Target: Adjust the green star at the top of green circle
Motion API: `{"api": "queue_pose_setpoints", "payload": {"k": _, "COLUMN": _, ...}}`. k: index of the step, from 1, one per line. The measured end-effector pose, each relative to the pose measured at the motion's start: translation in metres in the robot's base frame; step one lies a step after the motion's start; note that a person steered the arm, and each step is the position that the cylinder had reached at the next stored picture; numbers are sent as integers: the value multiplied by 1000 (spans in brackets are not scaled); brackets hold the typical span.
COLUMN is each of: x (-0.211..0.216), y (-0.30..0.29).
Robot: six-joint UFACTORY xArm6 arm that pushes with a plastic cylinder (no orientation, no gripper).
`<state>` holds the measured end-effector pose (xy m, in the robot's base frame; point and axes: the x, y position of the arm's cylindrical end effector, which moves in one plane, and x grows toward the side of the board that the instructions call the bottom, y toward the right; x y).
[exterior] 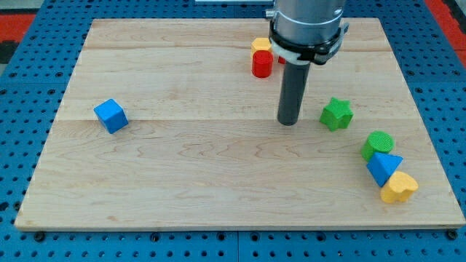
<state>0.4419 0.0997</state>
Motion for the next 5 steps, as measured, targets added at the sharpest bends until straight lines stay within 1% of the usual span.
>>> {"api": "queue_pose_setpoints", "payload": {"k": 1, "x": -16, "y": 34}}
{"api": "queue_pose_setpoints", "payload": {"k": 2, "x": -11, "y": 79}}
{"api": "queue_pose_setpoints", "payload": {"k": 3, "x": 3, "y": 77}}
{"api": "queue_pose_setpoints", "payload": {"k": 4, "x": -21, "y": 70}}
{"api": "queue_pose_setpoints", "payload": {"k": 5, "x": -29, "y": 90}}
